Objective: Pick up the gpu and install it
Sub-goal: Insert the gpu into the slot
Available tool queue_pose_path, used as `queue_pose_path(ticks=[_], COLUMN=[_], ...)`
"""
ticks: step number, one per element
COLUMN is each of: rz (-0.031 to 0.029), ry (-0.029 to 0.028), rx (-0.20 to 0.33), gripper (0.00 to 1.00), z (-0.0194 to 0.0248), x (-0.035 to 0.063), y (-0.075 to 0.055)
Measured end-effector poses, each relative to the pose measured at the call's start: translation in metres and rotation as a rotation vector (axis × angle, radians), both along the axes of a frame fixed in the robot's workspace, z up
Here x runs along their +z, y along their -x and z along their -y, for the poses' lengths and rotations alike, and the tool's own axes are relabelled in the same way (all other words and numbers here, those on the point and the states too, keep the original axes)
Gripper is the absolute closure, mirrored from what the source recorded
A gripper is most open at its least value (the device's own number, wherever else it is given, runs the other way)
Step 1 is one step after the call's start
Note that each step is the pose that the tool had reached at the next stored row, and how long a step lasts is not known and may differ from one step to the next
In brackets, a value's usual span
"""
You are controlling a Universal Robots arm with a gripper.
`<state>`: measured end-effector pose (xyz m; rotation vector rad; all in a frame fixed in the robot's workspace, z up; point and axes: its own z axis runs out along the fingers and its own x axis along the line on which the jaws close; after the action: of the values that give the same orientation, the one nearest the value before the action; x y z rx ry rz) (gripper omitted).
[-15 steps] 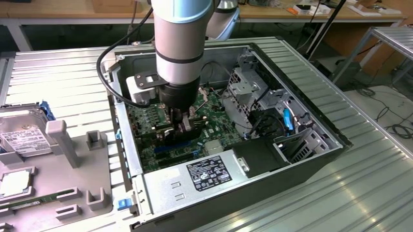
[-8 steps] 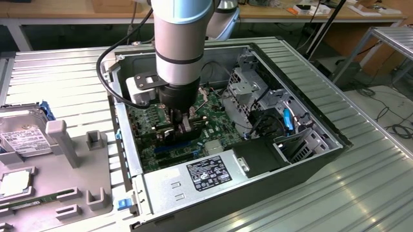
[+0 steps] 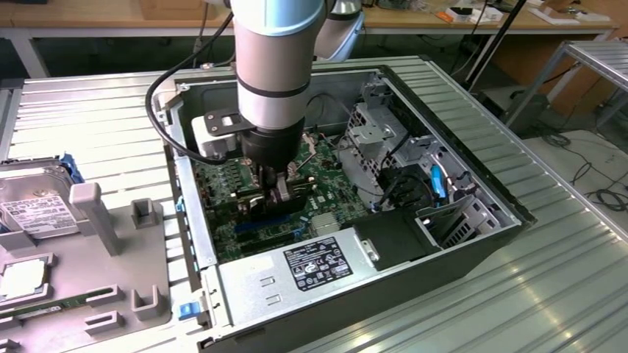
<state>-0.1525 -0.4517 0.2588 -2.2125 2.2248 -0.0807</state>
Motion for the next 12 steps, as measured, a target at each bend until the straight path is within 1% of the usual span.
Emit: queue_pose_path(ticks=[3, 4, 8, 12], rz=[0.0, 0.0001, -0.0001, 0.0001], ry=[0.0001, -0.0001, 0.0006, 0.0012], rx=[0.0, -0.002, -0.005, -0.007], gripper=[0.73, 0.73, 0.73, 0.73], z=[0.0, 0.0, 0.0, -0.0001], x=[0.0015, 0.0034, 0.0035, 0.0009], y=[0.0, 0.0002, 0.0004, 0.0009])
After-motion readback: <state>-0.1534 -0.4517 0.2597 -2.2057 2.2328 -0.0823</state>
